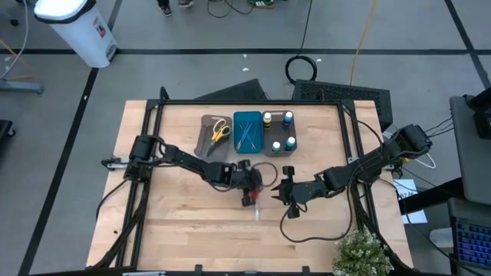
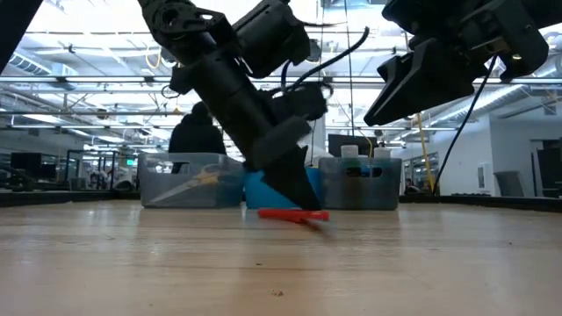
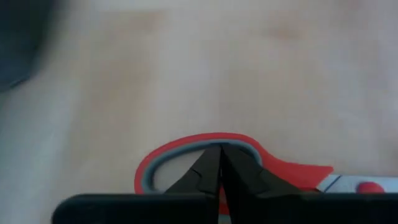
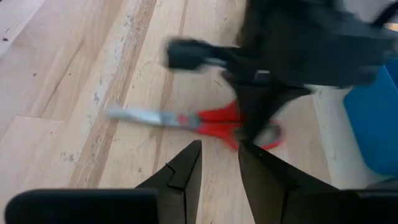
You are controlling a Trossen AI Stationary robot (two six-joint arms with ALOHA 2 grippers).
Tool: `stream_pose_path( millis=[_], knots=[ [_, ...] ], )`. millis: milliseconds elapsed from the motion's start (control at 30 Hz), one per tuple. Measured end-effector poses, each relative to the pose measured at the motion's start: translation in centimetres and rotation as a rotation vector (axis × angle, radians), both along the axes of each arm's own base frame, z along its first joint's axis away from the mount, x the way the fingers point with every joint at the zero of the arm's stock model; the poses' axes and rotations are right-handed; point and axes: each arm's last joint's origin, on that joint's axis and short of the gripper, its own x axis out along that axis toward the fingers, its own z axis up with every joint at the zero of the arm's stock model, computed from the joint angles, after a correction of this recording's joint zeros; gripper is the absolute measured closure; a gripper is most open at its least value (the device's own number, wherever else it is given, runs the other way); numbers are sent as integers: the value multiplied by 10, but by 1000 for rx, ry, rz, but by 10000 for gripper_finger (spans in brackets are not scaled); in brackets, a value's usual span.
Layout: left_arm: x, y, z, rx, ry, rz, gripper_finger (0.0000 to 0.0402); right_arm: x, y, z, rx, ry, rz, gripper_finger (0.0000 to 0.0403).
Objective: Pick & Place Paint Supplies
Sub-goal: Put the red scissors into the left gray bin
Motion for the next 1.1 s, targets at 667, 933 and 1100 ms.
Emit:
stream_pose_path(
  millis=[667, 933, 1100],
  knots=[
    [-24, -56, 43, 151, 293, -449, 365, 1, -1, 0, 26, -6, -28, 302],
    [-20, -101, 71, 102, 170, -318, 364, 1, -1, 0, 27, -8, -28, 302],
    [-11, -98, 75, -79, -1, 247, 364, 1, -1, 0, 28, -8, -28, 302]
  ],
)
